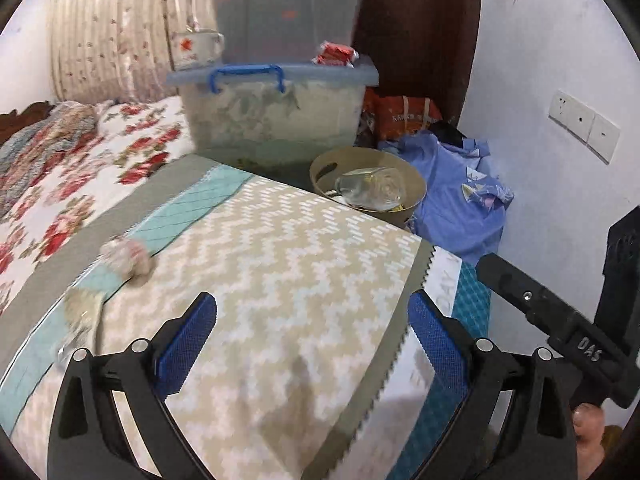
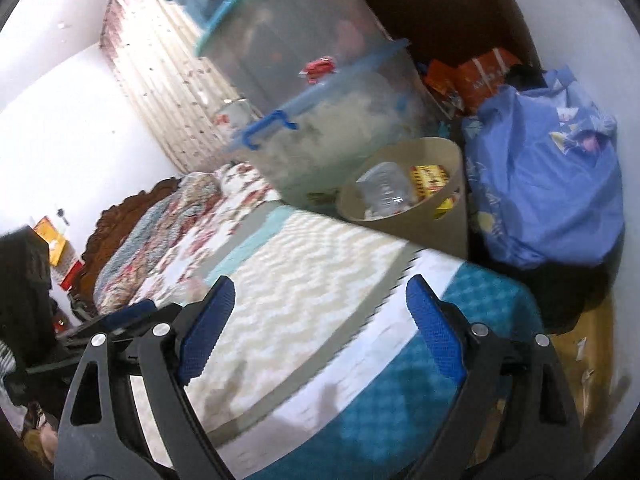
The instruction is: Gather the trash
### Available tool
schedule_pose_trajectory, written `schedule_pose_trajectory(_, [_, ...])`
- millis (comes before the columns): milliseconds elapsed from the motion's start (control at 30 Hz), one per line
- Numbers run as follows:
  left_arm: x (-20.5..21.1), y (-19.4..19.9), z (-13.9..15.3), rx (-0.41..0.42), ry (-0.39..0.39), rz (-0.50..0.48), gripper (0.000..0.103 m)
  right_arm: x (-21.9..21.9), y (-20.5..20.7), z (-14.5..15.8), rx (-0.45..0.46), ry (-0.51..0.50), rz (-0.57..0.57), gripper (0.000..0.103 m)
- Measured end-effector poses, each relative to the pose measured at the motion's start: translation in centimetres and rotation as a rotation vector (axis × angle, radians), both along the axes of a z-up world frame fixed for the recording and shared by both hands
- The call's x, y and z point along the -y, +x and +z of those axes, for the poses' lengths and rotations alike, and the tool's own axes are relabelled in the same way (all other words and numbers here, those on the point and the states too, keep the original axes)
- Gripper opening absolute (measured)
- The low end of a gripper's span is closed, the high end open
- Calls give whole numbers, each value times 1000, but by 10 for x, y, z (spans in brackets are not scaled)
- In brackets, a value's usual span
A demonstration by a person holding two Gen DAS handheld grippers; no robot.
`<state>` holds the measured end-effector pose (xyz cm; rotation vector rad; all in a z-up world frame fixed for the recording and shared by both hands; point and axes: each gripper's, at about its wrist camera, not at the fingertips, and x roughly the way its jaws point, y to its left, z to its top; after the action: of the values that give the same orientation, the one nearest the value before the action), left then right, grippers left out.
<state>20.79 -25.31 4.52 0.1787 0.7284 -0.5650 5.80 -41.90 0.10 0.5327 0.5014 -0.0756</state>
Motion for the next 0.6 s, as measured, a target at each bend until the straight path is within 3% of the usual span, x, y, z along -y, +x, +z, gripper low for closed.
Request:
schedule_pose_trajectory(200, [-50, -37, 20, 73, -62, 65, 92, -55, -24, 27, 37, -76, 73, 87])
schedule_pose_trajectory(600, [-122, -74, 42, 163, -133, 168, 92, -103, -45, 64, 92, -141, 95, 87])
